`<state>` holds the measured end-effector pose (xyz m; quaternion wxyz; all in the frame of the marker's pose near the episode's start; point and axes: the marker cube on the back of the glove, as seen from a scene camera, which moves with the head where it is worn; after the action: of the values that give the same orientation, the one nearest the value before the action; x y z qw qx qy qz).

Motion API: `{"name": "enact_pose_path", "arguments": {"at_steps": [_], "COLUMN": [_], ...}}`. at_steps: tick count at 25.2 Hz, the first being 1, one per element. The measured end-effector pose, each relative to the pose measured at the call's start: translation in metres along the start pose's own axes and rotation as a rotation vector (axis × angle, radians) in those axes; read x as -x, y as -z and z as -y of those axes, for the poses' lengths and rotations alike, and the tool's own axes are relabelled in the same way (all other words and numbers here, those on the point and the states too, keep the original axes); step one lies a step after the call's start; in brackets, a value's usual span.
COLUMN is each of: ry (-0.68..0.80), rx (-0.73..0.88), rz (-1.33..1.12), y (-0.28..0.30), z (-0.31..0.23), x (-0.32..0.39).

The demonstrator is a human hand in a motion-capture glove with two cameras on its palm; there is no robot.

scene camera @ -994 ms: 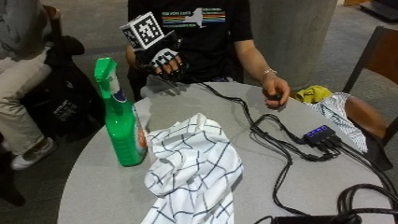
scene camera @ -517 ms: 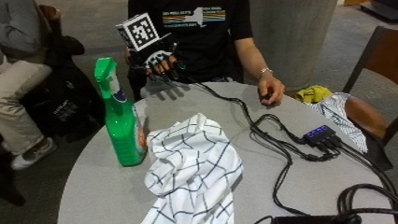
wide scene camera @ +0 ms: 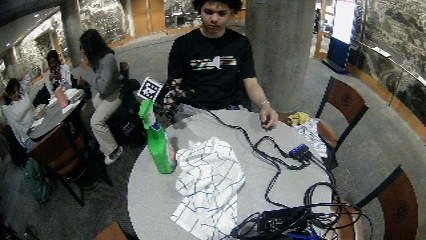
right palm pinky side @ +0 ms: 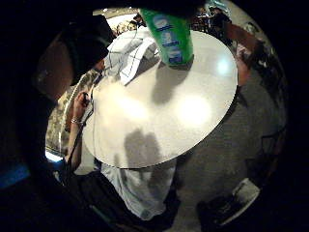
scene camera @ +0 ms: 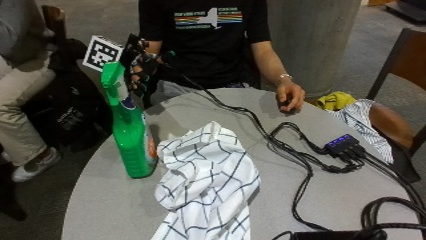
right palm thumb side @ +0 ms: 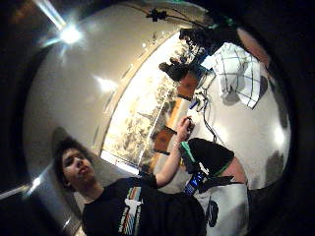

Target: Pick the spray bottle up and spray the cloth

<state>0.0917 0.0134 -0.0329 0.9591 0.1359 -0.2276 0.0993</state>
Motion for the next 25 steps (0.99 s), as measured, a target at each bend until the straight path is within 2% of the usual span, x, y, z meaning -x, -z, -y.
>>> {"name": "enact_pose_path", "arguments": {"at_steps": [5,8,25], "ry": [-0.242,-0.331,-0.416], "rx": [-0.202,-0.195,-0.234], "rz": [0.27,0.276,0.154], "y": [0.018,0.021,0.033], "z": [-0.01,0.001,0.055], "x": [-0.015,-0.022,-0.072]}}
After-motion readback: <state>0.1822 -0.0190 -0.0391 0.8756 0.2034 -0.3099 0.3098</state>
